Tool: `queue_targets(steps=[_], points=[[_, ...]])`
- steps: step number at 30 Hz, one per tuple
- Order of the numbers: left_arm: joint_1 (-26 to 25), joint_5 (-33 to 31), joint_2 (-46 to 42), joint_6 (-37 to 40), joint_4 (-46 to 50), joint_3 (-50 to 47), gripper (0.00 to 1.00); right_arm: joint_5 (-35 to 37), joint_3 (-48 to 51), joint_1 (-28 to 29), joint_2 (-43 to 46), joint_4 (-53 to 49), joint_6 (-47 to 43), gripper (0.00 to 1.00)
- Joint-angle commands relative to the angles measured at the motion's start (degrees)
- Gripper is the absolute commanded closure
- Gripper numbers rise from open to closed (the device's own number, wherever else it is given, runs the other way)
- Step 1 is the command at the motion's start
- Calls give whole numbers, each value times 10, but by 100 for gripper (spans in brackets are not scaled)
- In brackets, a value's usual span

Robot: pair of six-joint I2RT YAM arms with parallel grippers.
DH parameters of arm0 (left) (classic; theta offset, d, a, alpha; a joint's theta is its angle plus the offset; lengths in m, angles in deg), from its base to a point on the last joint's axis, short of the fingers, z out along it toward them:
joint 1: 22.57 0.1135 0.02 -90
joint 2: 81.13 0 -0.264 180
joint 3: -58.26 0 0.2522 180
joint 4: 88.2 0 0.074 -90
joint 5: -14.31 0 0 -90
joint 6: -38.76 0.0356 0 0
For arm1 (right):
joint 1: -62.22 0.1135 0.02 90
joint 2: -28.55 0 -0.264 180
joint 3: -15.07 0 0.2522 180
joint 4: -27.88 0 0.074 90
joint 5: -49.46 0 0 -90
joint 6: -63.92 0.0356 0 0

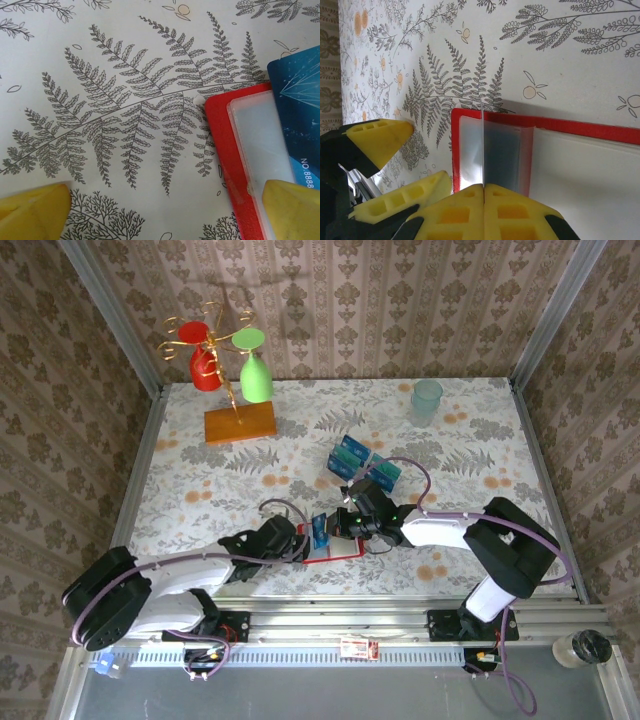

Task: Put the credit cards into the card holder

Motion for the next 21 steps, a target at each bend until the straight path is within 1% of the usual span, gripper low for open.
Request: queue_targets(steps=[1, 7, 9, 12, 17, 21], points=[[-7, -11, 20, -10, 7, 5, 0, 5, 6, 4, -8, 8, 6, 100], [-21, -36, 36, -11, 35, 18, 0, -3, -1, 3, 0, 4, 3, 100], [-21, -40, 41, -13, 39, 19, 0, -9, -7, 0, 12, -2, 1, 100], [-23, -44, 43, -15, 41, 19, 0, 6, -14, -5, 44, -29, -9, 100], [-24, -51, 43, -18, 49, 20, 0, 18, 2, -32, 88, -48, -22, 100], [-27, -54, 41, -22, 50, 19, 0, 12, 33, -56, 99, -23, -23, 100]])
